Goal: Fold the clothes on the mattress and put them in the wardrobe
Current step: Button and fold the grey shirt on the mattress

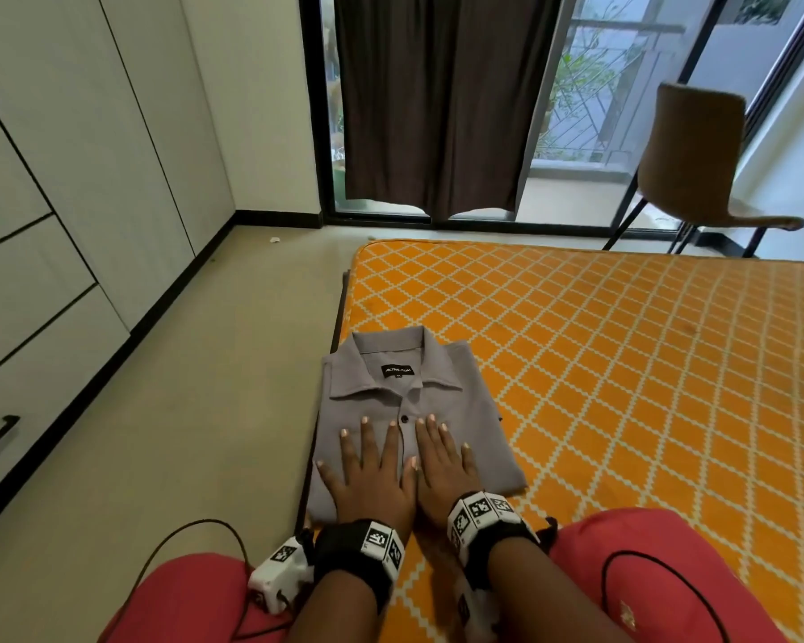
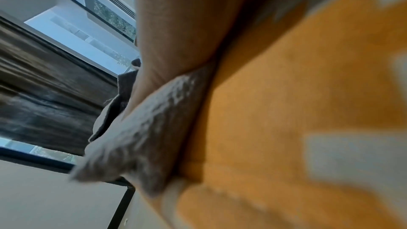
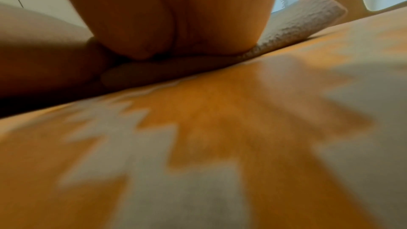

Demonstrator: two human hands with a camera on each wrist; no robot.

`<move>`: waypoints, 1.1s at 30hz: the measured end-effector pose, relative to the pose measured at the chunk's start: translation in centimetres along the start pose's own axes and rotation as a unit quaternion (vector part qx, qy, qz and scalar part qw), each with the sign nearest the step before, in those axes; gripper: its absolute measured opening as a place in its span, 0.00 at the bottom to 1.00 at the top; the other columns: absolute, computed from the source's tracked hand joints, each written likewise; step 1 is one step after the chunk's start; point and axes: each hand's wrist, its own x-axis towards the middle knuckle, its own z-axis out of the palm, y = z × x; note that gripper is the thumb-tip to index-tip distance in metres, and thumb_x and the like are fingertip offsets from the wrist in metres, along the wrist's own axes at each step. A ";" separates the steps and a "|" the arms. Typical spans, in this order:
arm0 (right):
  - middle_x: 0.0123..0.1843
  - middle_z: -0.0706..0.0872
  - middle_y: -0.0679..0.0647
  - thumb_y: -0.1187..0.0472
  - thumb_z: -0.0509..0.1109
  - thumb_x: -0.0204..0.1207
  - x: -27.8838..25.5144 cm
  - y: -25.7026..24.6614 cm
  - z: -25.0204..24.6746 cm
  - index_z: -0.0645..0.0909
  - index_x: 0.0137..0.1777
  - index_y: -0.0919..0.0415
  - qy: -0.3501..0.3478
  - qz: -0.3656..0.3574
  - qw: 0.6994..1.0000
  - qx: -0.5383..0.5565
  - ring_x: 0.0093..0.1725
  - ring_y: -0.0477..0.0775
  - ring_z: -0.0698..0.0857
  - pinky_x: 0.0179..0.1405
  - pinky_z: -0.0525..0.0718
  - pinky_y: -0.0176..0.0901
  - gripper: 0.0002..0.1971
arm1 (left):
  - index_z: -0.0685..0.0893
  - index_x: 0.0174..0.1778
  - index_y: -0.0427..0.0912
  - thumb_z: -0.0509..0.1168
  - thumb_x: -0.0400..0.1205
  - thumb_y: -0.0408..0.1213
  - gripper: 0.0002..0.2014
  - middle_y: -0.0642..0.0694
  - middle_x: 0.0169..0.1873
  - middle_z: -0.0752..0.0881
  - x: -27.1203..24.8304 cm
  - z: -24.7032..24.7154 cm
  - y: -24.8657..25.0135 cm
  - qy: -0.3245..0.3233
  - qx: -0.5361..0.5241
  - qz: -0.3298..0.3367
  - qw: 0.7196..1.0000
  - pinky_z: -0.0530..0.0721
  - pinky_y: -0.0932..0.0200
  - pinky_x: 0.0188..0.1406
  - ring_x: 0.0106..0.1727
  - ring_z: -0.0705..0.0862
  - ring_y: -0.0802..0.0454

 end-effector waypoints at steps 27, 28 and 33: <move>0.70 0.72 0.65 0.62 0.64 0.78 -1.4 3.8 -4.1 0.74 0.69 0.66 0.166 0.340 0.890 0.256 0.66 0.69 0.76 0.56 0.78 0.55 0.20 | 0.56 0.79 0.39 0.71 0.79 0.45 0.38 0.37 0.75 0.68 0.5 -6.9 -2.3 -0.027 -0.167 -0.267 0.949 0.75 0.40 0.67 0.73 0.71 0.35; 0.68 0.74 0.65 0.62 0.64 0.78 -1.3 3.9 -4.2 0.75 0.68 0.67 0.164 0.336 0.887 0.269 0.61 0.69 0.78 0.50 0.78 0.52 0.19 | 0.58 0.78 0.37 0.71 0.79 0.48 0.39 0.36 0.74 0.69 0.6 -7.1 -2.4 -0.038 -0.175 -0.278 0.944 0.75 0.40 0.67 0.73 0.72 0.34; 0.48 0.82 0.64 0.64 0.63 0.79 -0.8 5.6 -5.7 0.82 0.54 0.70 0.122 0.322 0.894 0.287 0.39 0.61 0.78 0.36 0.74 0.44 0.11 | 0.61 0.74 0.35 0.68 0.81 0.51 0.34 0.35 0.71 0.70 1.2 -6.3 -2.9 -0.036 -0.188 -0.263 0.946 0.78 0.44 0.59 0.67 0.79 0.33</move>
